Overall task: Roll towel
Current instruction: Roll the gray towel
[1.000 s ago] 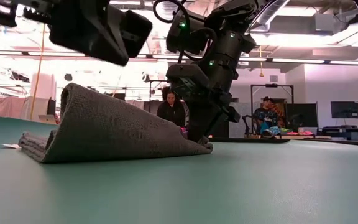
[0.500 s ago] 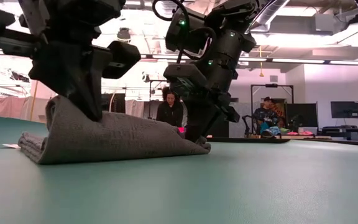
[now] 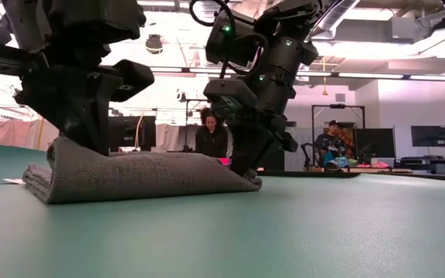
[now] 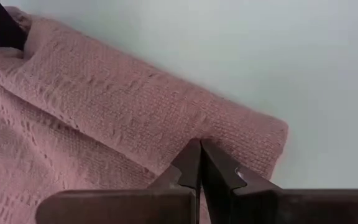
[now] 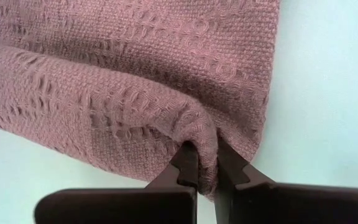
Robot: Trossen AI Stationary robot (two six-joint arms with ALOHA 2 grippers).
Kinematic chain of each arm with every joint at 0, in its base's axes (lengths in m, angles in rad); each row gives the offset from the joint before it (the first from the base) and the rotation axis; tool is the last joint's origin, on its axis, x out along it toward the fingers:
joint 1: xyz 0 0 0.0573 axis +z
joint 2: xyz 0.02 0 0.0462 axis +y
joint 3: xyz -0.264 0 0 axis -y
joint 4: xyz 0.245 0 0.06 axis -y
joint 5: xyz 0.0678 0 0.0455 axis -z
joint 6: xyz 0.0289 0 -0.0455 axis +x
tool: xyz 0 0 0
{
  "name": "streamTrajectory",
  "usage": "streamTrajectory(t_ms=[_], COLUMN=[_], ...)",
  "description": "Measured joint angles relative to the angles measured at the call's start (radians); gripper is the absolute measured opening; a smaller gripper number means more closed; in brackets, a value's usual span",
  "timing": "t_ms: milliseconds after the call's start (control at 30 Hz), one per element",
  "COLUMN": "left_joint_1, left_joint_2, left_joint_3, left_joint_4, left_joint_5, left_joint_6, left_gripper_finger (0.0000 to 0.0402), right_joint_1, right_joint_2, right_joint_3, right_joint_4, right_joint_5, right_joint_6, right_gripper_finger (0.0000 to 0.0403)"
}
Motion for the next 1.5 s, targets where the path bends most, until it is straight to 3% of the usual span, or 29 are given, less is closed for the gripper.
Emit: streamTrajectory(t_ms=[267, 467, 767, 1067, 1167, 1300, 1500], left_joint_1=[-0.008, -0.010, -0.013, -0.014, -0.014, -0.014, -0.015], left_joint_2=[0.015, 0.010, 0.011, 0.012, 0.013, 0.014, 0.014], left_joint_3=[-0.149, -0.220, -0.241, -0.243, -0.244, -0.244, -0.244], left_joint_4=[0.209, 0.247, 0.264, 0.270, 0.272, 0.273, 0.281], left_joint_5=[0.009, 0.011, 0.035, 0.032, 0.036, 0.046, 0.085], left_joint_6=[-0.151, -0.161, -0.141, -0.139, -0.141, -0.096, -0.004], left_gripper_finger=[0.0000, 0.0000, 0.0000, 0.0000, 0.0000, 0.0000, 0.0000], right_joint_1=[0.000, 0.000, -0.041, -0.094, -0.114, -0.166, -0.221], right_joint_2=[0.000, -0.018, -0.098, -0.145, -0.178, -0.209, -0.111], right_joint_3=[0.000, -0.002, -0.004, -0.003, -0.003, 0.000, -0.002], right_joint_4=[-0.003, -0.004, -0.077, -0.118, -0.071, 0.114, 0.311], right_joint_5=[-0.007, 0.003, 0.036, 0.027, 0.027, -0.017, -0.109], right_joint_6=[-0.011, -0.059, -0.148, -0.285, -0.350, -0.462, -0.524], right_gripper_finger=[0.0033, 0.0054, 0.0096, 0.0103, 0.0104, 0.0094, 0.0053])
